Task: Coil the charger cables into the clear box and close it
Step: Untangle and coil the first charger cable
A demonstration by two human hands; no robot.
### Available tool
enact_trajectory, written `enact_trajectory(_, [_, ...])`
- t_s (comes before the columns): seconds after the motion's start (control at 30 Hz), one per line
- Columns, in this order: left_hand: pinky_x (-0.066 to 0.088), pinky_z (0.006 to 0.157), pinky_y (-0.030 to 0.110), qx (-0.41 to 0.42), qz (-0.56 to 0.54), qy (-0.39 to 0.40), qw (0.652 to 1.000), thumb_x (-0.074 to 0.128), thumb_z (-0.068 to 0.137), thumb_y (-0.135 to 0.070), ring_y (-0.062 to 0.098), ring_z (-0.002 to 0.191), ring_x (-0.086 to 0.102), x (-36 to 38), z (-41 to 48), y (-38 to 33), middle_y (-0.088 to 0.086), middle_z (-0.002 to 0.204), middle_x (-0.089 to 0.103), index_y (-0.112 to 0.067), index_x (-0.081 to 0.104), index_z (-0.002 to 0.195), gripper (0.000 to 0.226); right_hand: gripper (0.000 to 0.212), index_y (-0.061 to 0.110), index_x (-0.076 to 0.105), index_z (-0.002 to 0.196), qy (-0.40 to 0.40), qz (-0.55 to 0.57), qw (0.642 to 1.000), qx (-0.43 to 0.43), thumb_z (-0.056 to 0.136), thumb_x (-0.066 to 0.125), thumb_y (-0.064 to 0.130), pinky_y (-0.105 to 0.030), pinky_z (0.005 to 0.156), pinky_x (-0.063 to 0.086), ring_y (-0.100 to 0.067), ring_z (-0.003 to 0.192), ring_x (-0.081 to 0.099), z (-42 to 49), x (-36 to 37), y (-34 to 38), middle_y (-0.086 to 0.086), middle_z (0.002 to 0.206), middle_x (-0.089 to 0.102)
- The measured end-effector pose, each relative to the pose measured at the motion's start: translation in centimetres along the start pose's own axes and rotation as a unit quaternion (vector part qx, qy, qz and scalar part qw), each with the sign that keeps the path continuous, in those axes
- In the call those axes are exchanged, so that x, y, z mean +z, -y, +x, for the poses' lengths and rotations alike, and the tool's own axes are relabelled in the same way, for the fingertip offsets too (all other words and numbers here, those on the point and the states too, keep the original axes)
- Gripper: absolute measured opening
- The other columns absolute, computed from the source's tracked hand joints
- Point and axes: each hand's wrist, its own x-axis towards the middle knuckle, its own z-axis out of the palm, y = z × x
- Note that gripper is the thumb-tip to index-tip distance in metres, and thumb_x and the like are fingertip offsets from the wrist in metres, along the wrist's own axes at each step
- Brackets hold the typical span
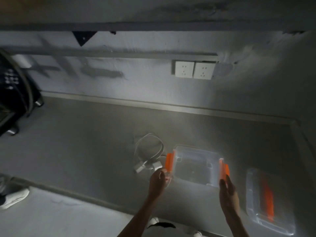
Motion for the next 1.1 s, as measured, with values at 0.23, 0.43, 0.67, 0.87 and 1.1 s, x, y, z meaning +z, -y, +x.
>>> enact_trajectory(0.23, [0.035,0.108,0.036,0.056,0.271,-0.121,0.953,0.047,0.095,-0.005,0.030,0.129,0.049,-6.4,4.2,3.1,0.019,0.137,0.055,-0.006,0.054,0.133,0.038,0.071,0.013,0.015,0.154,-0.068,0.011,0.987,0.147,0.094,0.040,0.043,-0.055,0.108,0.033,-0.044,0.138,0.035,-1.1,3.3,-0.3,-0.023,0.157,0.025])
enact_trajectory(0.43, [0.035,0.110,0.031,0.026,0.457,0.021,0.889,0.035,0.101,-0.022,0.022,0.136,0.040,-8.7,8.0,4.2,0.009,0.154,0.032,-0.018,0.024,0.150,0.050,0.055,0.026,0.013,0.153,-0.110,0.331,0.866,0.358,0.103,0.023,0.046,-0.058,0.108,0.035,-0.044,0.138,0.034,-2.8,6.5,-0.8,-0.013,0.161,0.019])
enact_trajectory(0.67, [0.038,0.103,0.032,0.055,0.362,0.034,0.930,0.051,0.092,-0.011,0.026,0.126,0.050,-9.4,8.5,4.1,0.015,0.135,0.052,-0.006,0.051,0.131,0.039,0.051,0.012,0.036,0.142,-0.180,0.492,0.761,0.382,0.102,0.024,0.041,-0.051,0.103,0.043,-0.039,0.116,0.053,-2.2,7.9,1.1,-0.027,0.146,0.042])
enact_trajectory(0.87, [0.055,0.068,0.036,-0.053,0.083,0.020,0.995,0.052,0.083,-0.002,0.029,0.079,0.067,-9.7,7.6,2.6,0.012,0.100,0.068,-0.015,0.052,0.131,0.050,0.050,0.002,0.027,0.146,-0.103,0.476,0.749,0.450,0.105,0.020,0.029,-0.048,0.101,0.047,-0.047,0.123,0.048,-3.6,11.4,0.7,-0.026,0.150,0.034])
enact_trajectory(1.1, [0.054,0.063,0.033,-0.134,-0.133,0.123,0.974,0.062,0.087,-0.004,0.020,0.065,0.063,-12.7,6.5,2.7,0.006,0.099,0.061,-0.027,0.040,0.139,0.062,0.029,0.000,0.054,0.124,0.209,0.406,0.787,0.414,0.097,0.050,0.010,-0.044,0.085,0.051,-0.035,0.095,0.061,-3.5,18.7,7.9,-0.021,0.115,0.060])
